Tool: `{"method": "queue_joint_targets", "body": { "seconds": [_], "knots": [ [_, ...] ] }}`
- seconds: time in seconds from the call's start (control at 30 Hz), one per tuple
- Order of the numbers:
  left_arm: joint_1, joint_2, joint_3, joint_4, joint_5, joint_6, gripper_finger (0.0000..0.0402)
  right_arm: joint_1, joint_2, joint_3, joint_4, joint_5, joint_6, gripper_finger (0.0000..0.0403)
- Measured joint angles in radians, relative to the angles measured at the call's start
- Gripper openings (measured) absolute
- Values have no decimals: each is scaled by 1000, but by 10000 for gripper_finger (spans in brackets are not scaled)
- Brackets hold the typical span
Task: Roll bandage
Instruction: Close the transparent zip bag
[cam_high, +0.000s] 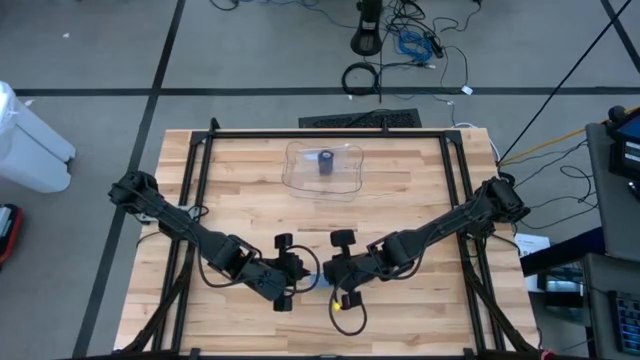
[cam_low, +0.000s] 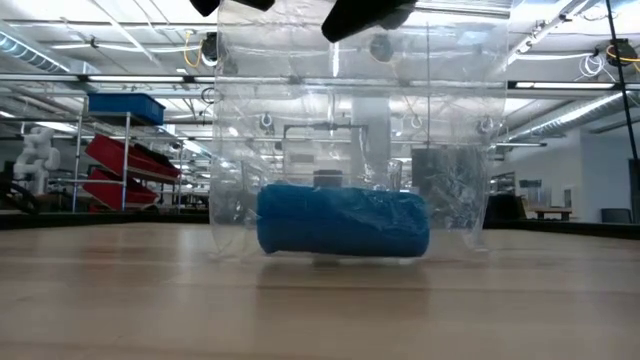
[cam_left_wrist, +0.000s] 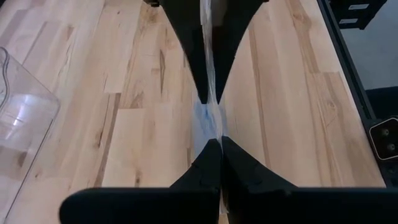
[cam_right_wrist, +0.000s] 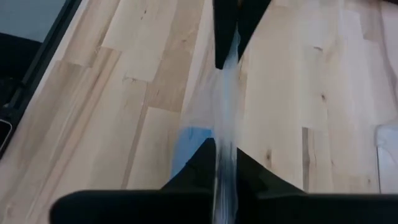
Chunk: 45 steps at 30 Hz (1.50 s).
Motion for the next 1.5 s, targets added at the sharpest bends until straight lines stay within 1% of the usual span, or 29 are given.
{"method": "queue_joint_targets", "body": {
  "seconds": [0.1, 0.27, 0.37, 0.43, 0.5, 0.77, 0.87, 0.93, 1.13, 1.27, 1.37, 1.5],
  "knots": [
    [0, 0, 0, 0, 6, 0, 0, 4, 0, 0, 3, 1, -20, 39],
    [0, 0, 0, 0, 20, 0, 0, 4, -6, 0, 6, 4, -15, 102],
    [0, 0, 0, 0, 23, 0, 0, 4, -20, 0, 7, 14, 21, 123],
    [0, 0, 0, 0, 23, 0, 0, 5, -30, 0, 7, 38, 27, 125],
    [0, 0, 0, 0, 23, 0, 0, 10, -38, 0, 6, 54, 28, 117],
    [0, 0, 0, 0, 26, -1, 0, 15, -45, 0, -27, 47, 21, 40],
    [0, 0, 0, 0, 26, -1, 0, 15, -44, 0, -39, 47, 9, 31],
    [0, 0, 0, 0, 26, -1, 0, 15, -45, 0, -33, 47, 7, 38],
    [0, 0, 0, 0, 26, -1, 0, 15, -44, 0, -29, 48, 7, 96],
    [0, 0, 0, 0, 26, -1, 0, 15, -44, 0, -29, 48, 3, 123],
    [0, 0, 0, 0, 26, -1, 0, 15, -44, 0, -29, 47, -1, 129],
    [0, 0, 0, 0, 27, -1, 0, 14, -44, 0, -29, 48, -1, 125]
  ]
}}
